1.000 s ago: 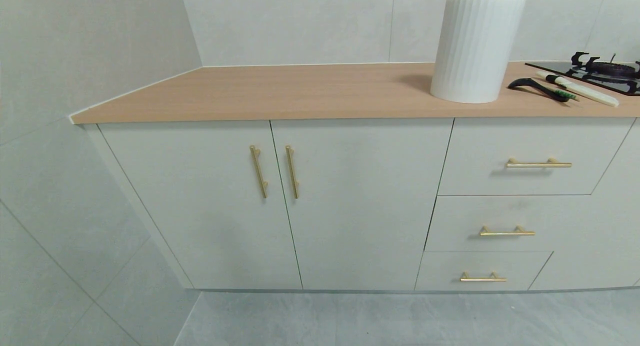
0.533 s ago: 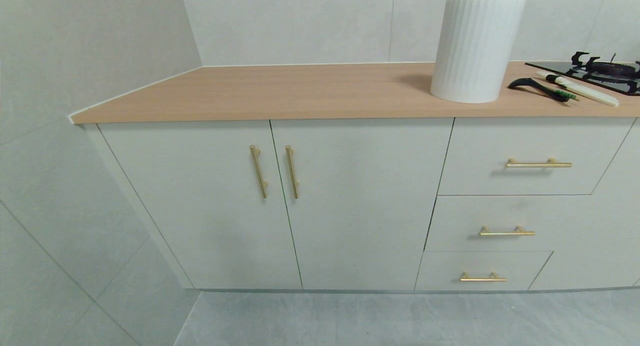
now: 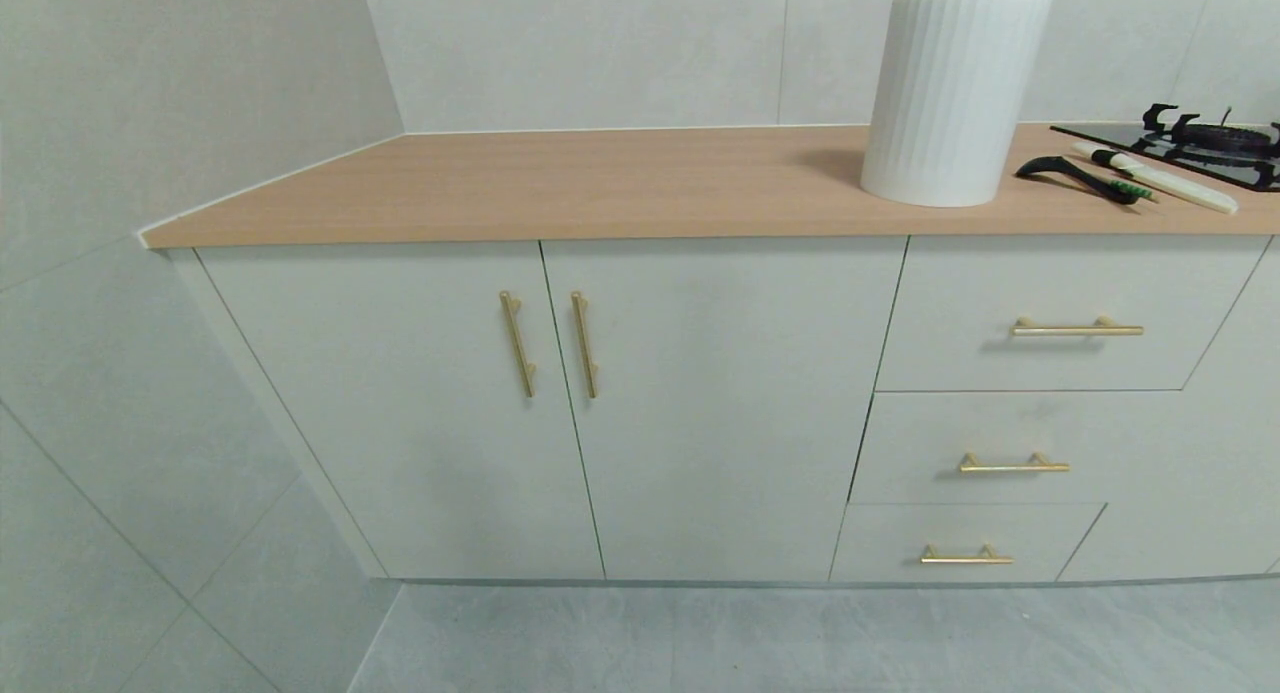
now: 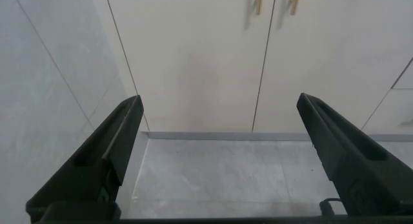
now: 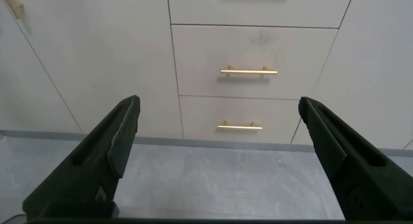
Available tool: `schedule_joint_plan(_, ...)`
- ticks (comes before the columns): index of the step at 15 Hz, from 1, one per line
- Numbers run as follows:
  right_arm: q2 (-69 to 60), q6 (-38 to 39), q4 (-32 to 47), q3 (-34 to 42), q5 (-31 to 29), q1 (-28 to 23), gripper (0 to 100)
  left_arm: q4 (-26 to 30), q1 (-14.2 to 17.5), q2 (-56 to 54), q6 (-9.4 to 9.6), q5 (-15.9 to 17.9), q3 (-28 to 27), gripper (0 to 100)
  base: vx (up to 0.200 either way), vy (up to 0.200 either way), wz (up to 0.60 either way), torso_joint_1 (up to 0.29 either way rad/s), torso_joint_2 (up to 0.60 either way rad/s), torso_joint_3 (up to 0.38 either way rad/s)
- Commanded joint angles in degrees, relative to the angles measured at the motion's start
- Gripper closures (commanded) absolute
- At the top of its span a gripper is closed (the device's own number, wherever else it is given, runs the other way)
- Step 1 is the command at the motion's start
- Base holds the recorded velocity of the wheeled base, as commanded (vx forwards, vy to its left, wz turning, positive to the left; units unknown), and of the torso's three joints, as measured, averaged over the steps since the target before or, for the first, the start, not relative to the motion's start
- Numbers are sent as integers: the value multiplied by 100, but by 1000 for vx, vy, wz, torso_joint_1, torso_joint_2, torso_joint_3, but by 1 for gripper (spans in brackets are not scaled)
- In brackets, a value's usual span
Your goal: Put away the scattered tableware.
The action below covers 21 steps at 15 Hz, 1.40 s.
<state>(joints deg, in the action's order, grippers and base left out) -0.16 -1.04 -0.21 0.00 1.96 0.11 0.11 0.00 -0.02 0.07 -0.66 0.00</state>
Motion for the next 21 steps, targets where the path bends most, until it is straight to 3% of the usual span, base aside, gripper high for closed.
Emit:
schedule_joint_plan(1, 16, -19, 3, 0, 15, 7, 0, 7, 0, 2, -25, -4, 0, 0, 0, 0, 0, 0, 0, 0)
schedule_joint_plan(9, 16, 42, 12, 0, 111, 7, 0, 7, 0, 11, -25, -4, 0, 0, 0, 0, 0, 0, 0, 0)
schedule_joint_plan(21, 16, 51, 12, 0, 103, 7, 0, 7, 0, 11, -25, 4, 0, 0, 0, -200, 0, 3, 1, 7)
